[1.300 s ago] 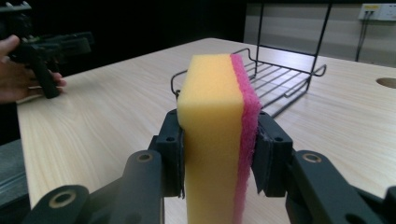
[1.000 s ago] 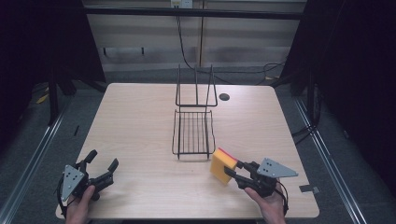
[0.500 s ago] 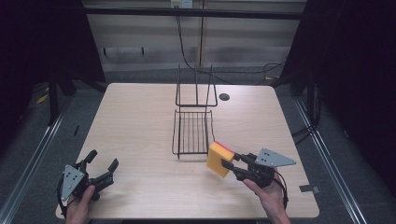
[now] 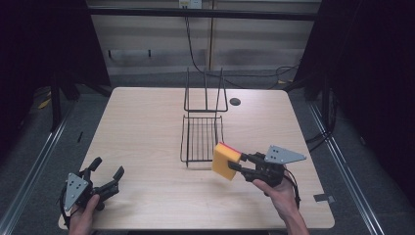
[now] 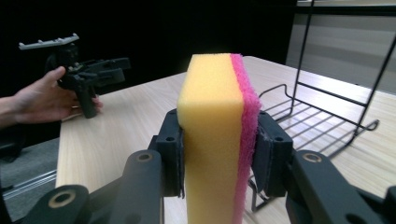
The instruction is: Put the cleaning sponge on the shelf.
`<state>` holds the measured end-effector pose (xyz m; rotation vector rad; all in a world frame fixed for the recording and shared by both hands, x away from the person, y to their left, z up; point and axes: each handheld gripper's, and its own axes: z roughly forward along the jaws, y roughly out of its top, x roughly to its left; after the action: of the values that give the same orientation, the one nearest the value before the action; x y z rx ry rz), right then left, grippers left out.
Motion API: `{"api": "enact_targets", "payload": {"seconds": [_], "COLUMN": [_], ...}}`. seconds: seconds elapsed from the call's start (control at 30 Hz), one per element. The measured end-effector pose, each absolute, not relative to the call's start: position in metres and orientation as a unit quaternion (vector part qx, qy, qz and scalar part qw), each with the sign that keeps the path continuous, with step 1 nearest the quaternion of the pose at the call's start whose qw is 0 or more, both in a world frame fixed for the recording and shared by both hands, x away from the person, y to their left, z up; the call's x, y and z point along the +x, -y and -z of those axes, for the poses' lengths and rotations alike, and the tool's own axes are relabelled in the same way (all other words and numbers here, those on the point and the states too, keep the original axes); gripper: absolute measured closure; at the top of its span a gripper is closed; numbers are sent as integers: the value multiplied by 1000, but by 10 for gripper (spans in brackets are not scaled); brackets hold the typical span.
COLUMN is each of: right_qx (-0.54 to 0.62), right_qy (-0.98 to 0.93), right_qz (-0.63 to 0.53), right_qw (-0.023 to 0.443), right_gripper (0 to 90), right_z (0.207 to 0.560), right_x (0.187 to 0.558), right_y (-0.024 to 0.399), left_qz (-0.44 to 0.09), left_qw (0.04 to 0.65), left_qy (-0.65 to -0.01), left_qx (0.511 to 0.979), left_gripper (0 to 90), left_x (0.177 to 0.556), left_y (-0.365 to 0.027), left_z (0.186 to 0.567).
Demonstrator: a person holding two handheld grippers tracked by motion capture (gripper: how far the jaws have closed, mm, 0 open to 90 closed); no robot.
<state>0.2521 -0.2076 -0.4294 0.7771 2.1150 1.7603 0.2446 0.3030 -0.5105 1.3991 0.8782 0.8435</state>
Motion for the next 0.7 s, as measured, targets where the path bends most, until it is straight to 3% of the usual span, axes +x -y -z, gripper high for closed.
{"api": "enact_targets", "payload": {"seconds": [0.7], "right_qx": [244], "right_qy": [-747], "right_qz": [-607], "right_qw": [117], "right_gripper": [600], "right_z": [418], "right_x": [296], "right_y": [197], "left_qz": [-363], "left_qw": [600], "left_qy": [-378], "left_qx": [604], "left_gripper": [156], "left_x": [245], "left_y": [-303], "left_z": [510]}}
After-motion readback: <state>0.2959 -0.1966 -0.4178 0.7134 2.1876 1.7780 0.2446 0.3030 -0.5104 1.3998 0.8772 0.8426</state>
